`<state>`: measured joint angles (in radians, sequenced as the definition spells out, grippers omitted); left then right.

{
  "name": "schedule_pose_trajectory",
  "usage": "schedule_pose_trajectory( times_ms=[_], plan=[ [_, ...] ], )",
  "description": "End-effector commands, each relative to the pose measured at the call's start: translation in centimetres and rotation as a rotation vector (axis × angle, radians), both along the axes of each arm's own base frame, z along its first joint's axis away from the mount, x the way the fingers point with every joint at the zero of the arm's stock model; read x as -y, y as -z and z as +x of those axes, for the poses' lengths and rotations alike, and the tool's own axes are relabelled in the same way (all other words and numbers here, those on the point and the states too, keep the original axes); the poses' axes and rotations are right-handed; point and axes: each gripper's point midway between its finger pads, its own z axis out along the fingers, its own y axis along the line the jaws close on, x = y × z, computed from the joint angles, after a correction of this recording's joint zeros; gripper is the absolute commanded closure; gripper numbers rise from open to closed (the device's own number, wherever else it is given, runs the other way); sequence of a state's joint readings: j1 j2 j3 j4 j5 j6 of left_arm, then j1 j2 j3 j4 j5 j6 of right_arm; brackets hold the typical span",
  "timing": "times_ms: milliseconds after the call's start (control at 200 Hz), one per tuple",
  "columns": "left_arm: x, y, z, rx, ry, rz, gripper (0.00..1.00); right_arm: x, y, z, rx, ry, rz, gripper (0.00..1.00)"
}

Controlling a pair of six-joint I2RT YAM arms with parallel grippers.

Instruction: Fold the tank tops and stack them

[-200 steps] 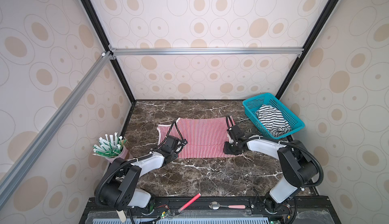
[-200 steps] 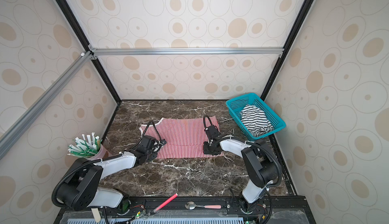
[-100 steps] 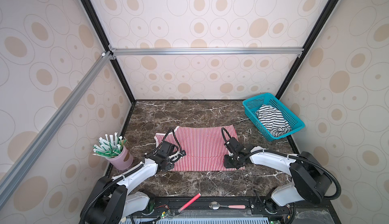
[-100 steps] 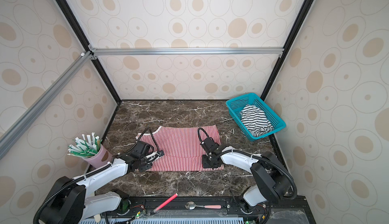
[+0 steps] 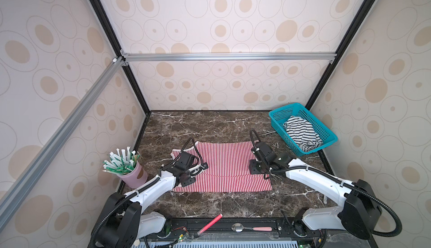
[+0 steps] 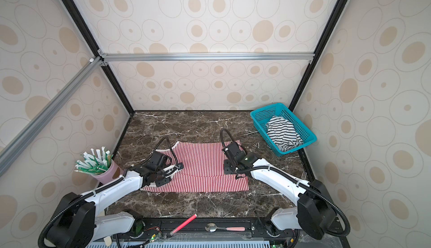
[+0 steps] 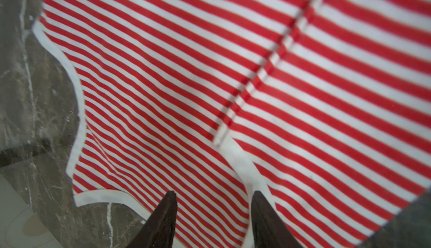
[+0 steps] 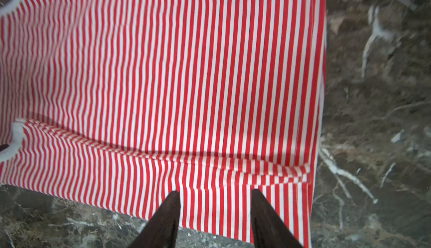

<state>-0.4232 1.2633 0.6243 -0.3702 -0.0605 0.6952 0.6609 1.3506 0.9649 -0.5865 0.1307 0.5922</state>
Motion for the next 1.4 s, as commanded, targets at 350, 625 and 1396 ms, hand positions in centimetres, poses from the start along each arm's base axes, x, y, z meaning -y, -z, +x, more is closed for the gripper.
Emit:
schedule_pose_trajectory(
  times_ms=[350,625,1396],
  plan=[
    [1.7,-5.6,15.8,0.168,-0.313,-0.284,0.42,4.8,1.3,13.4,-0.086,0.107,0.027,0.52],
    [0.0,-4.2,19.0,0.115,-0.433,-0.396,0.43,6.4,5.1,18.0,-0.160,0.154,0.068,0.53],
    [-0.5,-2.8,18.3,0.105,-0.466,-0.446,0.44,6.3,9.4,20.4,-0.236,0.116,0.064,0.78]
  ],
)
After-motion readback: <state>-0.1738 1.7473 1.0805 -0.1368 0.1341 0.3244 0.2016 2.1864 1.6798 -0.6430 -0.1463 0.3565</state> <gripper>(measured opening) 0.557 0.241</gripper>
